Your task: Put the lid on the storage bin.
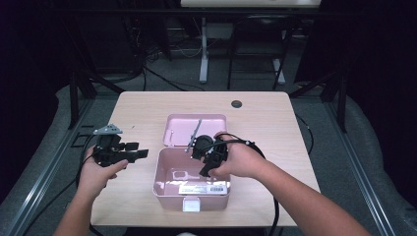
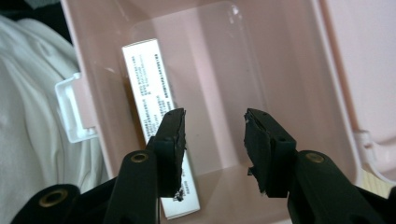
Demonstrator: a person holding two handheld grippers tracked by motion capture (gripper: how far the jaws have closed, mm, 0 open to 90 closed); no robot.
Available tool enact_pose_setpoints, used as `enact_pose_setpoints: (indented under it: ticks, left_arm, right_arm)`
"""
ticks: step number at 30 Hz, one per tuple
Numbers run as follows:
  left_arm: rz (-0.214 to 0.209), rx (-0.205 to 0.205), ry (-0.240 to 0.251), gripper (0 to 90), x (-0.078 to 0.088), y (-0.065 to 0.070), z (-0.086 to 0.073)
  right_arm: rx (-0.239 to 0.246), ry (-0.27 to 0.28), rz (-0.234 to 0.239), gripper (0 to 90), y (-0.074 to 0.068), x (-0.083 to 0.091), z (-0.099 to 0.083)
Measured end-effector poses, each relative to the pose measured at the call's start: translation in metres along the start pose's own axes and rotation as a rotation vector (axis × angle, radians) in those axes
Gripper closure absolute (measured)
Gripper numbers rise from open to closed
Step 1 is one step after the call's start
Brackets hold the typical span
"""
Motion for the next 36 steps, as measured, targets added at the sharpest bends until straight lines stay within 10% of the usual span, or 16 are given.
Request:
enact_pose_setpoints:
  ticks: [23,36]
  left_arm:
    - [-0.041,-0.066,0.013,43.0,-0.013,0.024,0.002]
    - [-0.026,-0.095,-0.021,65.9,-0.026,0.031,-0.004]
  right_arm:
    - [-0.354,0.255,-0.106,52.8,0.072,0.028,-0.017]
    - [-0.478,0.281,-0.128,48.9,0.102,0.02,-0.034]
Point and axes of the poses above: each handheld gripper's, and its own axes: x roughly backward along the jaws, z roughly out of its top, y roughly to its right, the point moved 10 cm from there along -x, roughly forward along the jaws, and after that the axes turned 8 degrees about -y, right-handed, at the moved point
